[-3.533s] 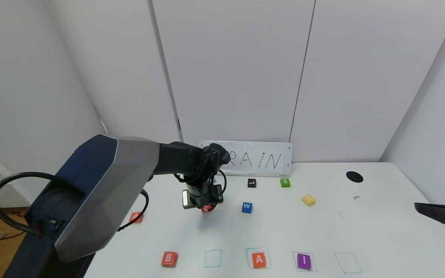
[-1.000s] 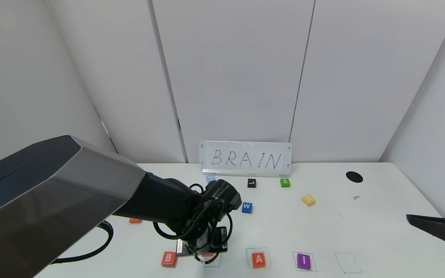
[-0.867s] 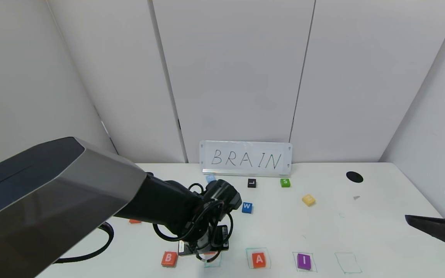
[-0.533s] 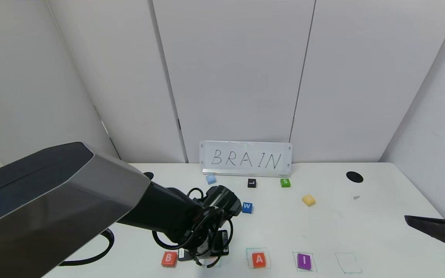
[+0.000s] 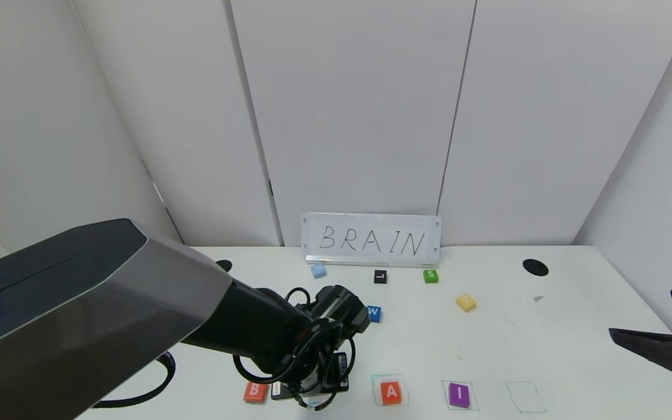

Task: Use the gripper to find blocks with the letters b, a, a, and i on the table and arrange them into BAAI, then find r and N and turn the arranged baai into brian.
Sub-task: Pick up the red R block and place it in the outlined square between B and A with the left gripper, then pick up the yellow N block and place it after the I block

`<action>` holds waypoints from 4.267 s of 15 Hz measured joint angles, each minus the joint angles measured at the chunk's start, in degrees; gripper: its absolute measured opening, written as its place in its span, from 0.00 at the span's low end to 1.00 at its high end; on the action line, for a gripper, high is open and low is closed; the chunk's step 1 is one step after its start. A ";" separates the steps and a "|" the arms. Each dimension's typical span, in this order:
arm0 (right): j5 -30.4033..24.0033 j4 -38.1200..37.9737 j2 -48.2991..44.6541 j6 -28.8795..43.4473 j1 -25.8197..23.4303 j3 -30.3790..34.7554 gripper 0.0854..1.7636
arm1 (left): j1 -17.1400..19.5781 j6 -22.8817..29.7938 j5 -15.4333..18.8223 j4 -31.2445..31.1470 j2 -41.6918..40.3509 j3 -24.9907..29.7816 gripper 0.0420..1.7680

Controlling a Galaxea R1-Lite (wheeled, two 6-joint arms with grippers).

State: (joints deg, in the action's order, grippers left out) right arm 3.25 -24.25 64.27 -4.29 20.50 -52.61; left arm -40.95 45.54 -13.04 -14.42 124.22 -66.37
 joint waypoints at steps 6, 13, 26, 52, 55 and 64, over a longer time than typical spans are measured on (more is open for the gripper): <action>0.00 0.00 0.00 0.00 0.11 0.09 0.97 | -0.11 0.05 -1.45 0.20 1.16 0.09 0.25; 0.35 0.00 0.00 0.00 0.49 0.24 0.97 | -1.00 0.02 -0.78 0.11 1.05 0.40 0.25; 0.35 -0.02 -0.10 0.00 0.90 0.50 0.97 | -1.17 -0.04 -1.51 0.13 1.17 0.74 0.25; 0.18 0.83 2.54 1.40 0.68 0.63 0.97 | -0.43 -19.63 -0.74 -3.23 -24.72 3.67 0.92; 0.13 0.66 3.82 2.22 0.50 0.52 0.97 | 1.05 -23.45 0.05 -5.19 -29.49 4.24 0.94; 0.18 0.27 9.19 3.28 -0.39 -0.22 0.97 | 3.39 -25.65 0.95 -6.07 -35.08 5.21 0.96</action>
State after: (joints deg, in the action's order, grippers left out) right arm 3.44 -23.98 73.46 -1.01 20.11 -52.83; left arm -37.56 19.90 -12.09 -20.49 89.14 -61.16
